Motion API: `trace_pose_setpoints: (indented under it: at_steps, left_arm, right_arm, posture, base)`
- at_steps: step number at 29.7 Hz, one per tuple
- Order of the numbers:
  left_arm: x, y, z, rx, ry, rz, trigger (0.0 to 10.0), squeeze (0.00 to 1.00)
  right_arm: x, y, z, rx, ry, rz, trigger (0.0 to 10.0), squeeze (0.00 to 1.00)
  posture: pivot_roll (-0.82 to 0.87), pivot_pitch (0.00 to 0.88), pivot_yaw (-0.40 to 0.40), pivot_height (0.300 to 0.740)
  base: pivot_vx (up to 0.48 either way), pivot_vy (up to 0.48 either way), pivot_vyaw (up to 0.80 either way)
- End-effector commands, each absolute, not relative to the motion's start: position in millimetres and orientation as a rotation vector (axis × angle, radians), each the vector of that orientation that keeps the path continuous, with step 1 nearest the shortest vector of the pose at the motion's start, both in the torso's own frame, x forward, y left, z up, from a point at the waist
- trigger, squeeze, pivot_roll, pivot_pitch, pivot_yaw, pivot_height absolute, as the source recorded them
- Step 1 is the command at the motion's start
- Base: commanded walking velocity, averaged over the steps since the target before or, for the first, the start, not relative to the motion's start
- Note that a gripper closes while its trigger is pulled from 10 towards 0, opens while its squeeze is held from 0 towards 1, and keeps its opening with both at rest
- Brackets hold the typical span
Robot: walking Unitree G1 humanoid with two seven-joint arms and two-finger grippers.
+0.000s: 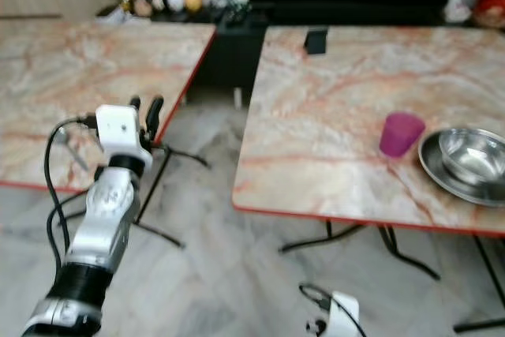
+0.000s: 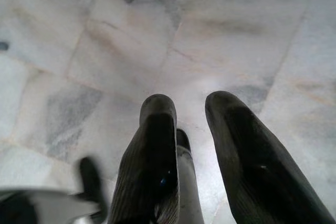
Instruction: Setting the table
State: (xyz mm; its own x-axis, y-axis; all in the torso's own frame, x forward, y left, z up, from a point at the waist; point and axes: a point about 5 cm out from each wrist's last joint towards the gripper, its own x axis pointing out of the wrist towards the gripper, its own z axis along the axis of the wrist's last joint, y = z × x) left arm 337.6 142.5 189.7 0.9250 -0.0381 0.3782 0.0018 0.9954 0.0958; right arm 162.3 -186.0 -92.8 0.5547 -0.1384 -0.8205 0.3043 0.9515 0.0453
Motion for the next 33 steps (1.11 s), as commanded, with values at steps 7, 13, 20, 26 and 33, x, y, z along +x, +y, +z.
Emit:
trace_pose_setpoints:
  at_steps: [7,13,20,26,33]
  left_arm:
    - [337.4,154.3,188.3,0.119,-0.383,0.014,10.0,0.0]
    - [337.9,153.9,187.2,0.123,-0.38,0.01,10.0,0.0]
    - [337.4,153.5,186.8,0.121,-0.386,0.006,10.0,0.0]
    - [336.8,153.3,186.6,0.131,-0.393,0.006,10.0,0.0]
    - [336.7,152.2,186.4,0.131,-0.397,0.001,10.0,0.0]
  right_arm:
    - [166.0,-175.0,-92.4,0.199,0.946,-0.233,10.0,0.0]
    - [165.8,-174.7,-92.6,0.201,0.946,-0.232,10.0,0.0]
    - [165.0,-174.3,-92.9,0.198,0.949,-0.227,10.0,0.0]
    - [164.3,-174.4,-93.2,0.195,0.951,-0.223,10.0,0.0]
    - [163.8,-174.4,-93.4,0.196,0.952,-0.221,10.0,0.0]
  posture:
    - [0.08,0.0,0.005,0.74]
    - [0.08,0.0,0.005,0.74]
    - [0.08,0.0,0.004,0.74]
    - [0.08,0.0,0.002,0.74]
    - [0.08,0.0,0.002,0.74]
  base:
    - [0.0,0.48,0.0]
    - [0.0,0.48,0.0]
    - [0.0,0.414,0.0]
    - [0.0,0.0,0.0]
    - [0.0,0.0,0.0]
